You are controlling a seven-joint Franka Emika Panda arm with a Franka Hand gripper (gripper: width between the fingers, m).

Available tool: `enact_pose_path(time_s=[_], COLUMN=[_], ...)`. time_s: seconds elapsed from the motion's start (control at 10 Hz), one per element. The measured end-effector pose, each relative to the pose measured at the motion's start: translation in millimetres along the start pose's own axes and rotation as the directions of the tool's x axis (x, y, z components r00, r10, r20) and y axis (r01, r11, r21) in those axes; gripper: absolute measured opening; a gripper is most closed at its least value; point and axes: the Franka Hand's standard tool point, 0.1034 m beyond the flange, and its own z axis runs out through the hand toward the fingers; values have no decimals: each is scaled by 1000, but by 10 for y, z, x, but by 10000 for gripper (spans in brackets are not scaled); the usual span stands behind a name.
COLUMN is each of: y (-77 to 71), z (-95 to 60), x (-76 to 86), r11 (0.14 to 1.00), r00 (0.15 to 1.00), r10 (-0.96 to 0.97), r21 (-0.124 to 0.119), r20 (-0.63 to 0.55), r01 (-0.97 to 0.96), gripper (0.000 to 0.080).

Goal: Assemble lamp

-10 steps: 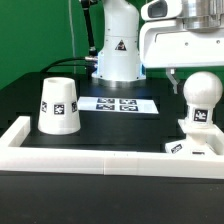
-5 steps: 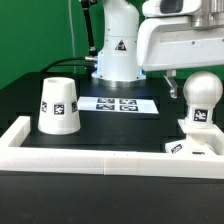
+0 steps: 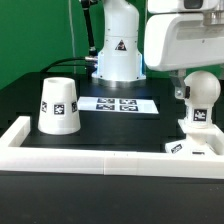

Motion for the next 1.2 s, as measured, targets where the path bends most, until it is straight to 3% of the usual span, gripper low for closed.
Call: enact_pose_path(time_s=[0.3, 0.7, 1.1, 1.2], y=[-64, -66, -39, -37], z=[12, 36, 35, 35], x=[15, -16, -23, -24], r11=[975, 864, 803, 804], r00=[975, 864, 802, 803], r10=[-223, -503, -595, -594], r21=[-9, 1, -5, -5], r20=[16, 34, 41, 41], r01=[224, 503, 596, 595], gripper=[698, 698, 698, 576])
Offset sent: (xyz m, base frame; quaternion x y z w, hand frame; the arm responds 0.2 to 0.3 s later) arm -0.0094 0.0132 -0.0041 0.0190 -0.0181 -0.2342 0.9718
